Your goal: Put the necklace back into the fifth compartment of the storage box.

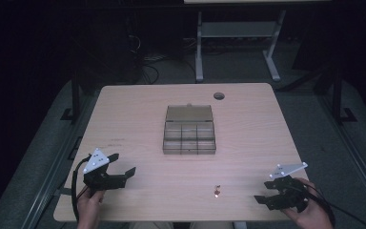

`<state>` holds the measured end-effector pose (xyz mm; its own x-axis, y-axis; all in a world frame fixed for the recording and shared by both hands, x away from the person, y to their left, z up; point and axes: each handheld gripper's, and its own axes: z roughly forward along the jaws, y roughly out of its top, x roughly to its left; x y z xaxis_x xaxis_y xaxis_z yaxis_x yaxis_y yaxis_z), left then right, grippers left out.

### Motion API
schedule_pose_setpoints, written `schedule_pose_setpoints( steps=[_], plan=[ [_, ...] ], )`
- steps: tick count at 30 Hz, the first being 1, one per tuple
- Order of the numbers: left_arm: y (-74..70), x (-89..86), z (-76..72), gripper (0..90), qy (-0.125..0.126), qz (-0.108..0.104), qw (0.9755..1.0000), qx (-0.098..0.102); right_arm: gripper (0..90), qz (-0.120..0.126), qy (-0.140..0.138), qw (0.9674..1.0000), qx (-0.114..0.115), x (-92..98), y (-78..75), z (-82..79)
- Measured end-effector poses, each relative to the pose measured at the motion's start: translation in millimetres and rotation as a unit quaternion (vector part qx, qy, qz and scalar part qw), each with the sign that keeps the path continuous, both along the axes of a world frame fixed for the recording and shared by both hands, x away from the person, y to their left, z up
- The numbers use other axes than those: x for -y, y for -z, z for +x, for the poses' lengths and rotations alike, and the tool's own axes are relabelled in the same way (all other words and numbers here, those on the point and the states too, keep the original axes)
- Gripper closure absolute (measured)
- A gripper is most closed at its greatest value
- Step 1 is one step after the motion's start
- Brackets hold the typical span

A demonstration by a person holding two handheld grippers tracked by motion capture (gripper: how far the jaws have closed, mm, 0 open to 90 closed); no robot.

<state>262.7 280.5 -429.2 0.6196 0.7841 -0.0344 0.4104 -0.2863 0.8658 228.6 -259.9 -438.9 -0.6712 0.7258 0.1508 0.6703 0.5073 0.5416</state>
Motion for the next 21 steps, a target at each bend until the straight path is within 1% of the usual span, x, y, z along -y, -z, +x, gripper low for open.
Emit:
schedule_pose_setpoints(
  steps=[1,4,8,12,14,18,21],
  plan=[
    [0.4,0.6,0.2,14.3,-0.002,-0.004,1.0,-0.001,33.1,-0.003,-0.002,1.0,-0.001,-1.1,-0.2,0.0],
    [0.5,0.3,0.3,14.3,-0.002,-0.003,1.0,-0.002,33.0,-0.012,-0.01,0.9999,0.001,-5.4,0.3,0.5],
    [0.5,-0.4,-0.9,14.3,0.0,-0.002,1.0,-0.002,32.9,-0.01,-0.015,0.9998,0.002,-9.2,-0.1,-0.5],
    [0.6,0.8,-0.4,14.3,0.003,-0.003,1.0,-0.001,32.9,-0.019,-0.022,0.9996,0.002,-15.8,-1.9,-1.1],
    [1.5,0.9,0.0,14.3,0.004,0.002,1.0,-0.002,32.8,-0.021,-0.027,0.9994,0.005,-18.9,-2.6,-0.7],
    [1.4,0.8,-0.2,14.3,0.003,-0.003,1.0,-0.002,32.8,-0.025,-0.034,0.9991,0.004,-24.1,-3.2,-1.4],
    [1.4,0.5,-0.6,14.3,0.003,-0.002,1.0,-0.003,32.9,-0.026,-0.042,0.9988,0.005,-28.1,-4.2,-1.9]
  ],
)
